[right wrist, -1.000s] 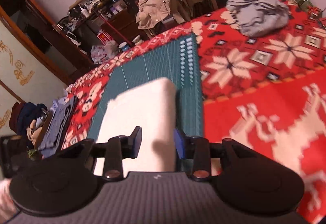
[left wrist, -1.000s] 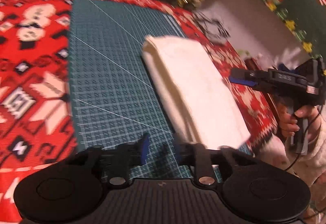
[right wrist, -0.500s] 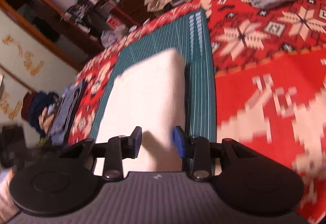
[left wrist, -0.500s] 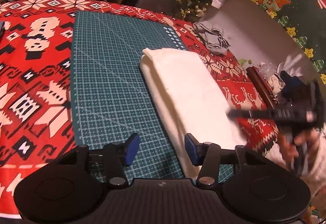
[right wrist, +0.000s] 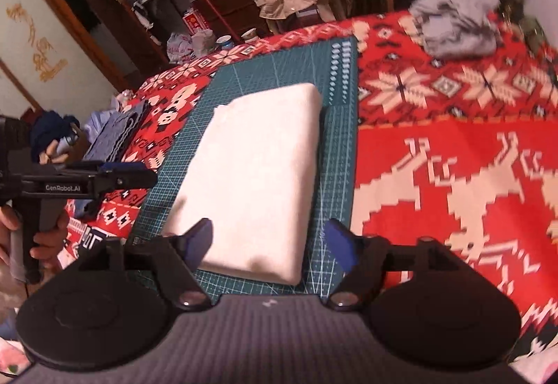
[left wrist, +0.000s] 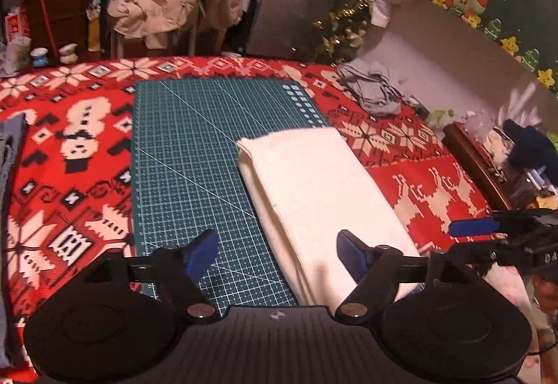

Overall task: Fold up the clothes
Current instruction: 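Lower both grippers and close them on the folded cream sweater's end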

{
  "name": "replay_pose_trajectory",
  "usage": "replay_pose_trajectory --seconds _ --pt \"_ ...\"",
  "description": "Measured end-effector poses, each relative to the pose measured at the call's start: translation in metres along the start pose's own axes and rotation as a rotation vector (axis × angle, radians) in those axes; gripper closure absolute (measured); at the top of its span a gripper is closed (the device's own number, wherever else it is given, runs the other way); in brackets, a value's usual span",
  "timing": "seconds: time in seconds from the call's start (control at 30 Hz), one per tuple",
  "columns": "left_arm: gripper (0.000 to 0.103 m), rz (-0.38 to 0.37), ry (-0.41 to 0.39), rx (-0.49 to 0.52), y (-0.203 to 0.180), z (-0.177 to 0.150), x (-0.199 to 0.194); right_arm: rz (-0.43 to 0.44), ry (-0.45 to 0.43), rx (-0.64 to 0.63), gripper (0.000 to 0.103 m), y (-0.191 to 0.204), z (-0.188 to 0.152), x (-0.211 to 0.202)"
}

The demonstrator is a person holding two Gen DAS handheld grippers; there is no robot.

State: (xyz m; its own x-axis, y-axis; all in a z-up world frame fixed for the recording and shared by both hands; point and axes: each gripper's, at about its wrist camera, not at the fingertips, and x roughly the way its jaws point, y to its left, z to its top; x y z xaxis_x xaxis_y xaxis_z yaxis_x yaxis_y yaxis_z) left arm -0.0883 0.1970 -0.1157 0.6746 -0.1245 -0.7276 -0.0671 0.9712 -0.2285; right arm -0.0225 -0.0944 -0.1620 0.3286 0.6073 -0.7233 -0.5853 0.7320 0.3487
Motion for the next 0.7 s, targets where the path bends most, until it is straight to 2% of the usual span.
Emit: replay_pose_trajectory --seconds 0.1,0.13,0.2,0.33,0.47,0.57,0.63,0.7 --pt "0.018 0.129 0.004 0.016 -0.005 0.001 -0.002 -0.072 -0.006 -0.054 0.009 0.016 0.005 -0.005" --pt "0.017 0.173 0.008 0.022 -0.006 0.0 -0.002 -0.114 -0.016 -0.076 0.001 0.021 0.006 -0.007" --pt "0.016 0.204 0.022 0.041 -0.007 -0.002 -0.002 -0.191 -0.034 -0.12 0.001 0.03 0.006 -0.009" --pt "0.016 0.207 0.06 0.081 -0.008 -0.003 0.0 -0.266 -0.018 -0.165 0.001 0.038 0.01 -0.013" --pt "0.016 0.211 0.09 0.101 -0.011 -0.004 0.002 -0.273 0.019 -0.175 0.001 0.04 0.019 -0.017" --pt "0.016 0.234 0.106 0.076 -0.012 -0.003 0.007 -0.273 0.02 -0.2 0.001 0.04 0.026 -0.021" --pt "0.017 0.185 0.113 0.018 -0.006 0.0 0.01 -0.274 0.011 -0.212 0.001 0.041 0.031 -0.024" --pt "0.018 0.11 0.117 -0.065 0.003 0.004 0.011 -0.275 0.005 -0.169 0.001 0.039 0.036 -0.023"
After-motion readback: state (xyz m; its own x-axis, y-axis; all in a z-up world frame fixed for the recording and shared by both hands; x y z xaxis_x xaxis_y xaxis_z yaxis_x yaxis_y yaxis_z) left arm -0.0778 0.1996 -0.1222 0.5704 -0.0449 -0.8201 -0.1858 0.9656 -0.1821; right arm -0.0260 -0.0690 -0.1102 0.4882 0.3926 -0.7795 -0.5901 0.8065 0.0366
